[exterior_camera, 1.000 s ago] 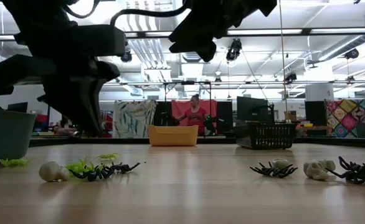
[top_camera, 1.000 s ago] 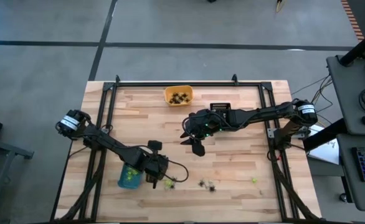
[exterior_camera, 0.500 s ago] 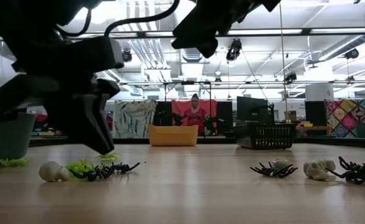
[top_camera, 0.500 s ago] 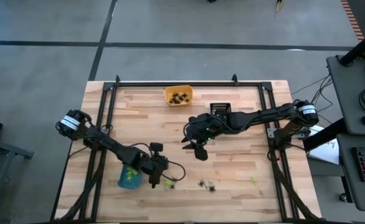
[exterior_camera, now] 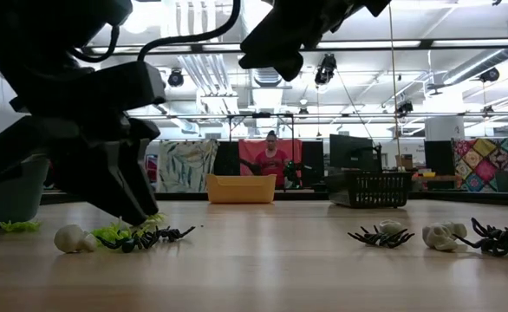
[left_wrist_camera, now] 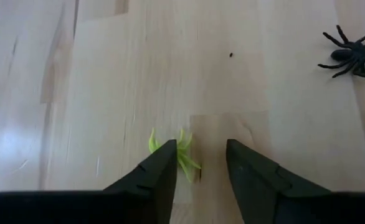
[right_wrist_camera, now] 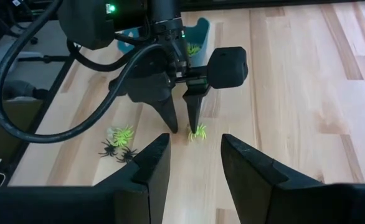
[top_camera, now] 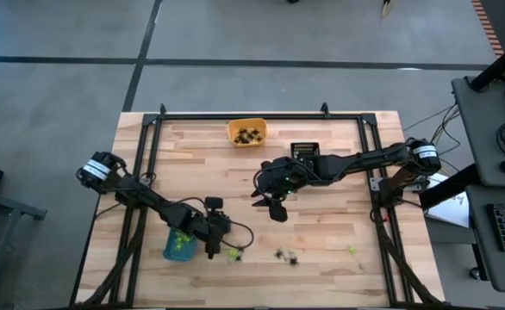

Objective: Sort Halloween decoration
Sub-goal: Put the green spider toy into the blue bin

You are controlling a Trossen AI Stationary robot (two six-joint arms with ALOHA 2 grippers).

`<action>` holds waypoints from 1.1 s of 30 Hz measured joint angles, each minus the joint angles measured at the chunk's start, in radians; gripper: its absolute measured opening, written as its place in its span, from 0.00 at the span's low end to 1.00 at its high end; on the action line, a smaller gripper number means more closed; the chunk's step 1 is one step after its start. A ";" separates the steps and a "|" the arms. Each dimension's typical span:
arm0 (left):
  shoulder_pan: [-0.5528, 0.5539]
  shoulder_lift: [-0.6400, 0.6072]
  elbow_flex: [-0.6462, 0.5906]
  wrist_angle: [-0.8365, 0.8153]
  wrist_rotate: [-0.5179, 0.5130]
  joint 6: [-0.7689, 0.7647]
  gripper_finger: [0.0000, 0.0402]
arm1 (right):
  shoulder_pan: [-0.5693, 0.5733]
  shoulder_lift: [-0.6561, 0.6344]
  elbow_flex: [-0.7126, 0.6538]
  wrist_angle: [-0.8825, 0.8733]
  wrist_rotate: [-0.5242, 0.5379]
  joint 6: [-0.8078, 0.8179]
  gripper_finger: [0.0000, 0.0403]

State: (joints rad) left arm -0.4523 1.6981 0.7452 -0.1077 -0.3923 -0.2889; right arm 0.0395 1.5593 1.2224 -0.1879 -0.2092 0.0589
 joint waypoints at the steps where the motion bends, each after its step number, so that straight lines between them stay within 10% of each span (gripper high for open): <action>1: 0.002 0.000 -0.002 0.001 0.001 -0.004 0.31 | 0.000 0.000 0.000 0.000 0.000 0.000 0.33; 15: 0.009 -0.001 -0.034 0.057 -0.008 0.018 0.02 | 0.000 0.000 0.000 0.000 0.000 0.000 0.33; 33: 0.009 -0.047 -0.008 0.065 -0.089 0.121 0.00 | 0.015 0.001 0.000 -0.044 0.001 0.012 0.33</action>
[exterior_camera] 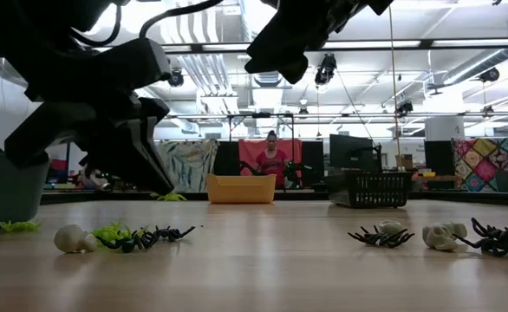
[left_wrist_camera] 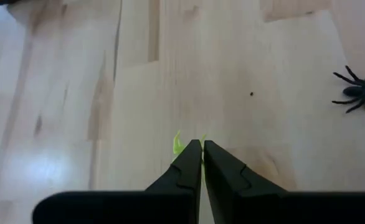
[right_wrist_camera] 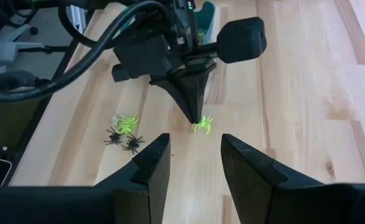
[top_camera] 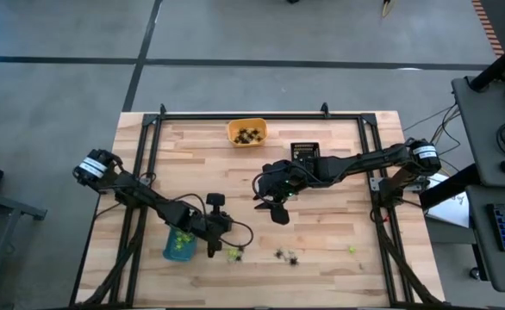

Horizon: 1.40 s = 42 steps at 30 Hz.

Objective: Sort Halloween decoration
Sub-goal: Put the green spider toy into the blue bin

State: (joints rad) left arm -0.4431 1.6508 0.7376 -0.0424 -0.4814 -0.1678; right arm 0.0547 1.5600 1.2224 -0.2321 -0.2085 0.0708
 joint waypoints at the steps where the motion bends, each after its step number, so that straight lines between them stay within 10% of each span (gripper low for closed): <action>1: 0.000 -0.003 0.000 0.000 -0.004 0.003 0.00 | 0.000 0.000 0.000 0.000 0.000 0.000 0.33; 18: 0.158 -0.215 0.002 0.044 -0.094 0.292 0.00 | 0.000 -0.069 0.000 -0.139 0.000 0.014 0.33; 32: 0.193 -0.234 -0.018 0.123 0.131 0.275 0.00 | 0.000 -0.077 -0.003 -0.169 0.004 -0.020 0.33; 42: 0.188 -0.223 -0.025 0.221 0.126 0.286 0.00 | -0.006 -0.050 -0.154 0.104 0.289 -0.114 0.33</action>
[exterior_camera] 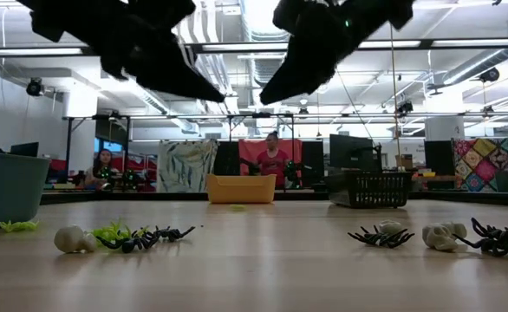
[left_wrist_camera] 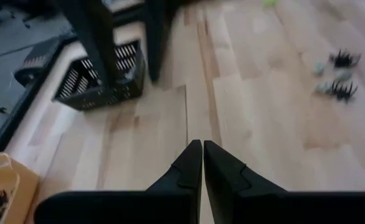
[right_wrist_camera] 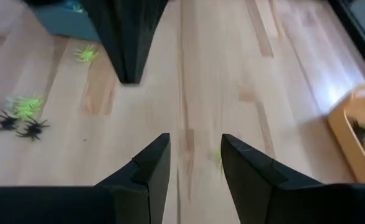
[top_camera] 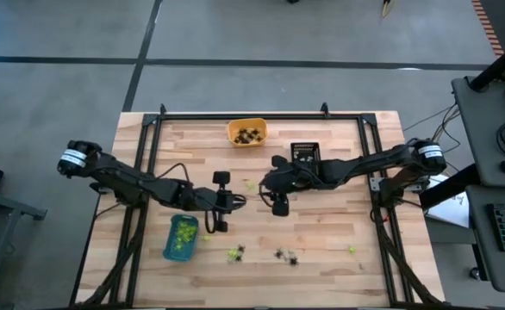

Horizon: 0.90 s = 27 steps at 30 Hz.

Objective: Sort Halloween decoration
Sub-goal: Put the green spider toy into the blue bin

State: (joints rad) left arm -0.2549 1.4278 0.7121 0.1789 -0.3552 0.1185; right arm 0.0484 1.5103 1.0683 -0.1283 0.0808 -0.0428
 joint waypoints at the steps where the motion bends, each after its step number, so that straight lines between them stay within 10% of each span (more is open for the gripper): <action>1: -0.002 -0.012 -0.003 0.011 -0.001 0.000 0.00 | -0.003 0.007 -0.023 0.049 -0.002 -0.026 0.33; 11: 0.002 -0.072 -0.155 0.184 -0.002 -0.077 0.00 | -0.065 0.090 -0.158 0.387 -0.002 -0.074 0.33; 27: 0.022 -0.065 -0.210 0.271 -0.107 -0.135 0.00 | -0.107 0.203 -0.081 0.344 0.000 -0.074 0.38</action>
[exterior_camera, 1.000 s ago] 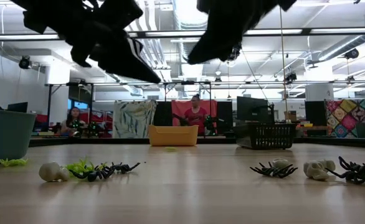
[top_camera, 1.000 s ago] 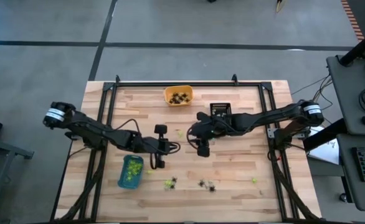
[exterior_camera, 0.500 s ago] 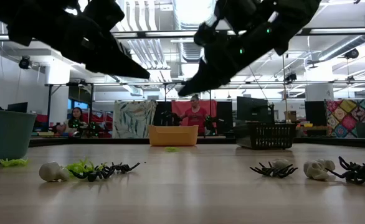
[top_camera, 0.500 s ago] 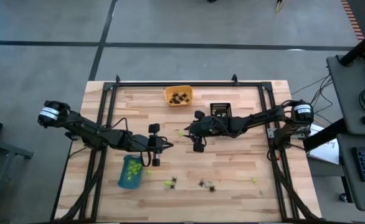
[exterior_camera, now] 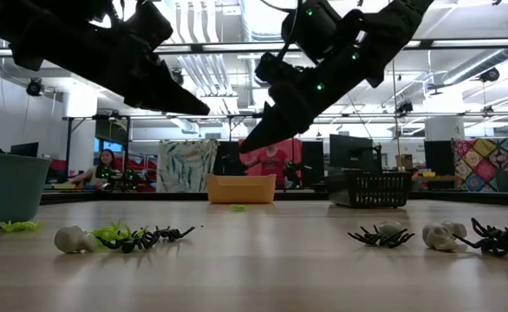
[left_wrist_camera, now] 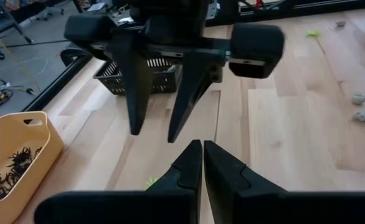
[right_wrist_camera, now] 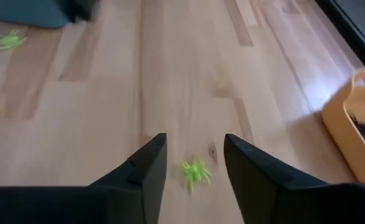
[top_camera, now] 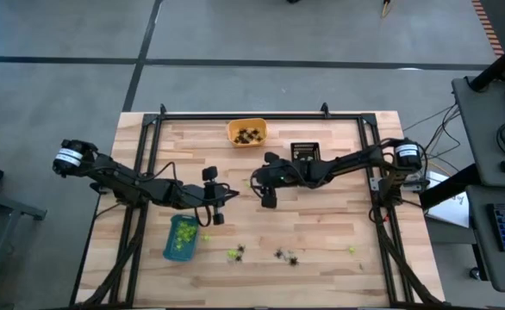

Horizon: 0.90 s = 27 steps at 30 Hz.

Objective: Sort Halloween decoration
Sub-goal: Put the green spider toy into the blue bin

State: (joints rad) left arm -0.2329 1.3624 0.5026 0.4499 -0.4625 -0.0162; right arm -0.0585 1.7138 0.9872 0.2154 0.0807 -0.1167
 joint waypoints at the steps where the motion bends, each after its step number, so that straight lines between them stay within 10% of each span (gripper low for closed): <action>1: 0.000 0.000 0.000 0.000 0.000 0.000 0.00 | -0.003 0.000 0.000 -0.005 0.000 0.014 0.39; 10: 0.000 0.000 0.017 0.001 -0.001 0.006 0.00 | -0.021 0.023 -0.002 0.021 -0.002 0.041 0.56; 27: 0.000 0.000 0.027 0.007 -0.002 0.006 0.00 | -0.037 0.269 0.073 0.071 -0.015 0.004 0.57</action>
State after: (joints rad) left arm -0.2329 1.3621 0.5293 0.4568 -0.4641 -0.0097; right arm -0.0957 1.9826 1.0601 0.2867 0.0659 -0.1131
